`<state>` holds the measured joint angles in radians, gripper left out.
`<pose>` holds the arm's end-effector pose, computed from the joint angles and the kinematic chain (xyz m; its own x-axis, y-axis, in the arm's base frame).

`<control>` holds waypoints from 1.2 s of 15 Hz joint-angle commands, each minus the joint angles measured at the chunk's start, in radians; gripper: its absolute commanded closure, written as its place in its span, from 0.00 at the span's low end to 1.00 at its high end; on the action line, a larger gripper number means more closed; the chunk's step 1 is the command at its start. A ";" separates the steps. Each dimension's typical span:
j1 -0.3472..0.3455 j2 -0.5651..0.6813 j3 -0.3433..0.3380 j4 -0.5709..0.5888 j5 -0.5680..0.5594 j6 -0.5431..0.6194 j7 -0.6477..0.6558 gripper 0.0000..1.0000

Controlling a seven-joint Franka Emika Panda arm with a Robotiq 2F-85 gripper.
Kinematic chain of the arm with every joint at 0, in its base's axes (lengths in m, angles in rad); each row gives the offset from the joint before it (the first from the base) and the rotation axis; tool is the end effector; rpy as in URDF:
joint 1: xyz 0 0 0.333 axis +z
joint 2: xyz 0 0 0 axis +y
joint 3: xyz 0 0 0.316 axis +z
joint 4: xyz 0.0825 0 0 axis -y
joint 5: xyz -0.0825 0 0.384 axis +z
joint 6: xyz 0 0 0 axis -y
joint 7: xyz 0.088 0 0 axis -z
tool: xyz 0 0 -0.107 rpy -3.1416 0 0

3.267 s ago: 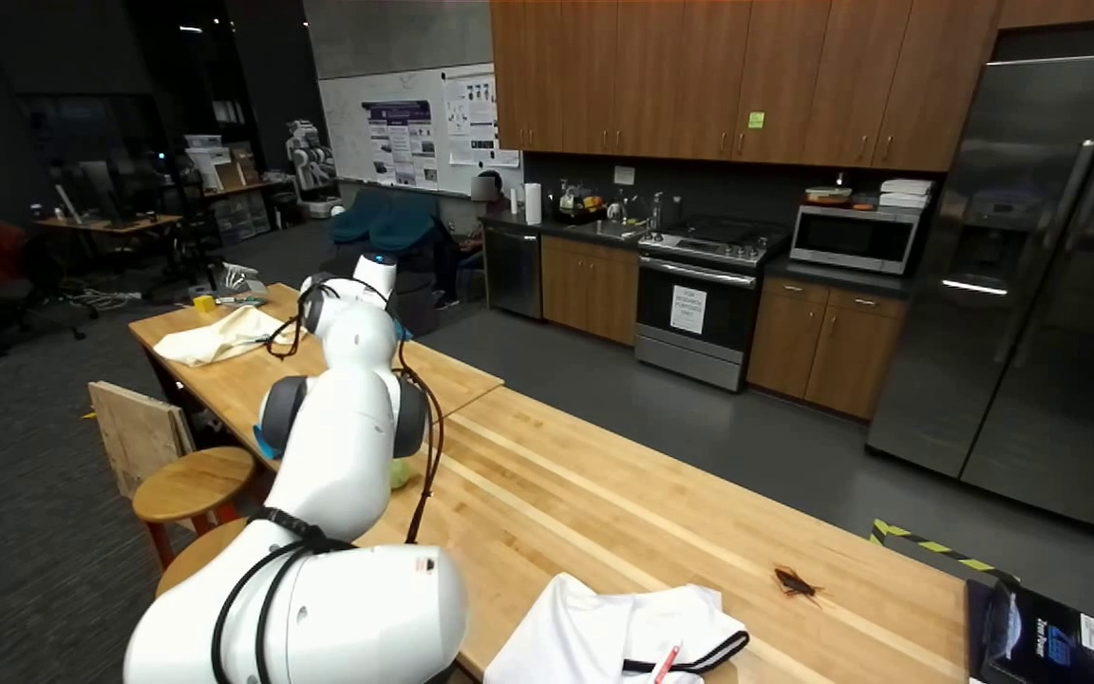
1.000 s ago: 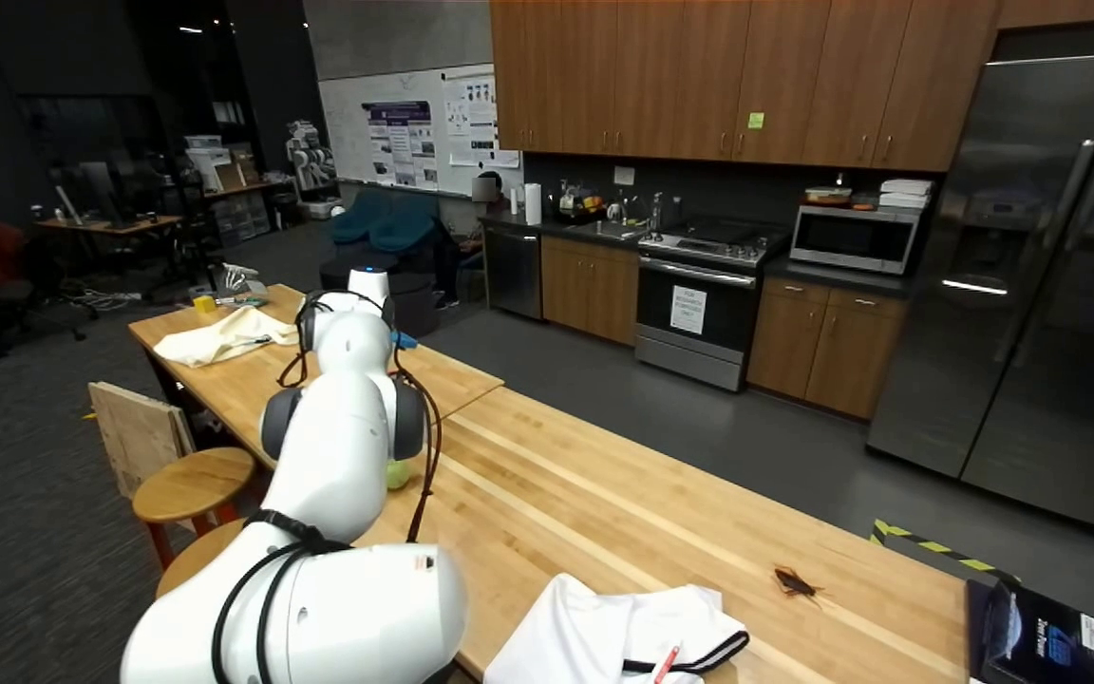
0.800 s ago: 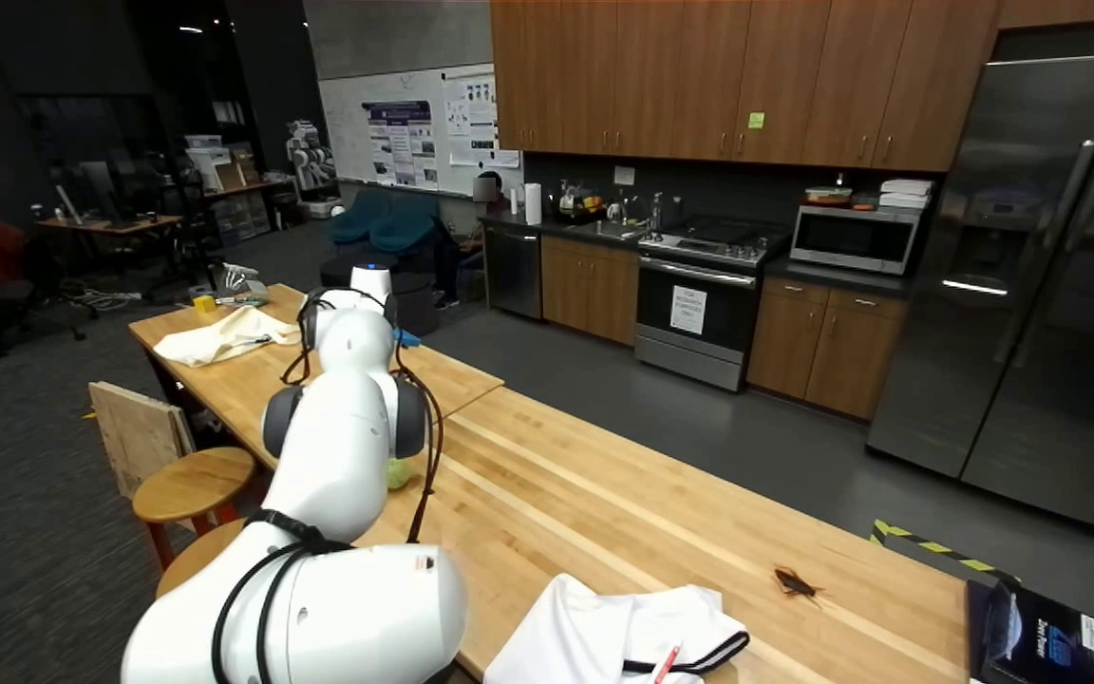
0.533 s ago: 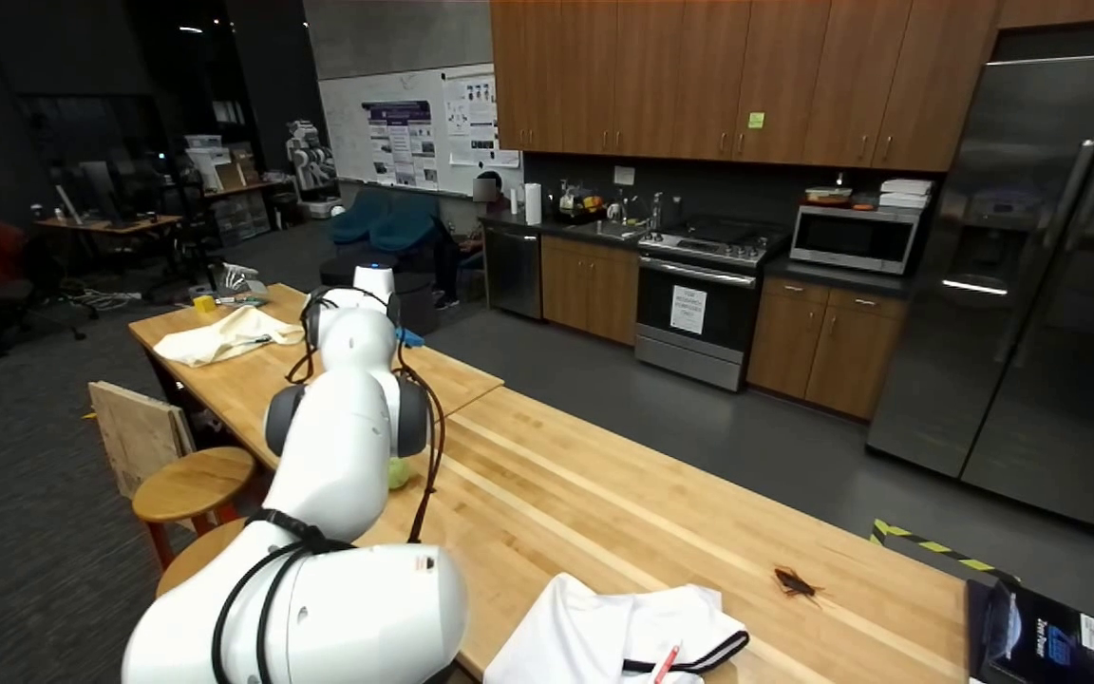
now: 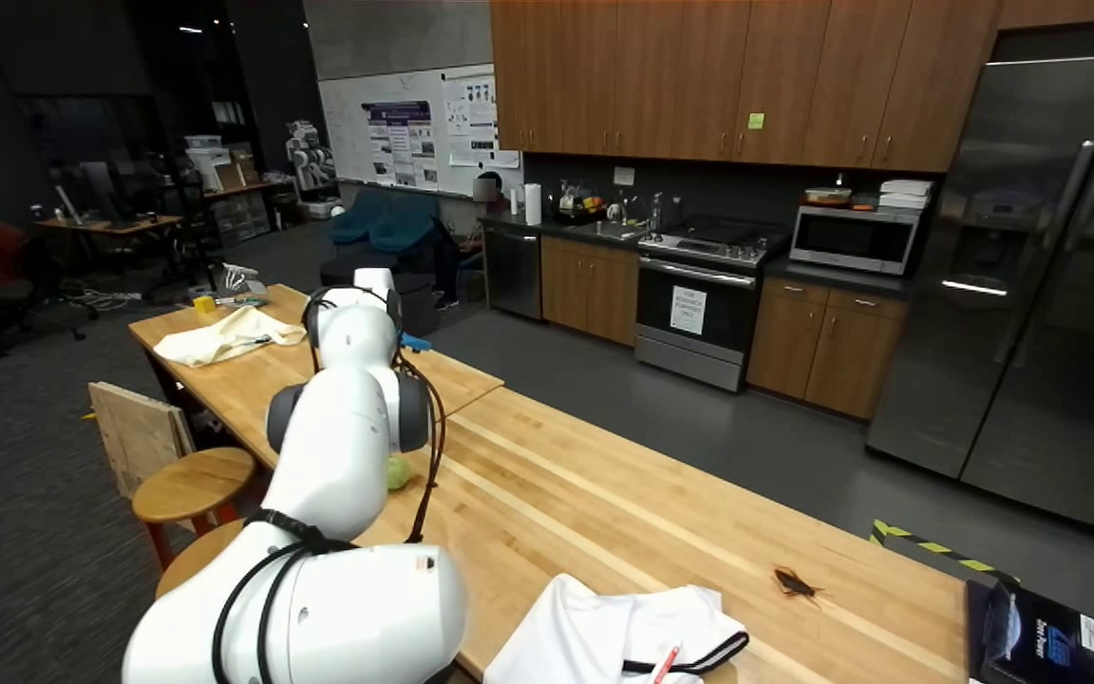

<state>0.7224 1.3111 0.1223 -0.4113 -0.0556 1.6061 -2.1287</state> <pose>0.5754 0.5469 0.2431 -0.9625 0.2464 0.1135 0.2406 0.9686 -0.0626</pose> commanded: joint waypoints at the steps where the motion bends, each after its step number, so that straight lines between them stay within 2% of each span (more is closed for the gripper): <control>1: 0.021 0.037 -0.021 0.069 -0.040 -0.076 -0.003 0.16; 2: 0.026 0.043 -0.025 0.078 -0.050 -0.085 -0.014 0.10; 3: 0.023 -0.025 -0.033 -0.049 -0.057 -0.032 -0.015 0.04; 4: 0.028 -0.021 -0.036 -0.045 -0.067 -0.024 -0.017 0.01; 5: 0.038 0.048 -0.036 0.081 -0.076 -0.075 -0.023 0.00; 6: 0.041 0.050 -0.037 0.086 -0.079 -0.072 -0.024 0.00; 7: 0.038 -0.016 -0.040 -0.034 -0.082 -0.006 -0.020 0.00; 9: 0.047 -0.016 -0.044 -0.028 -0.094 0.027 -0.029 0.00; 10: 0.062 0.045 -0.052 0.091 -0.105 -0.031 -0.038 0.00; 11: 0.059 -0.027 -0.056 -0.034 -0.116 0.026 -0.033 0.00; 18: 0.090 -0.024 -0.087 -0.020 -0.182 0.188 -0.047 0.00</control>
<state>0.8038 1.3229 0.0487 -0.3927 -0.2197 1.7368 -2.1549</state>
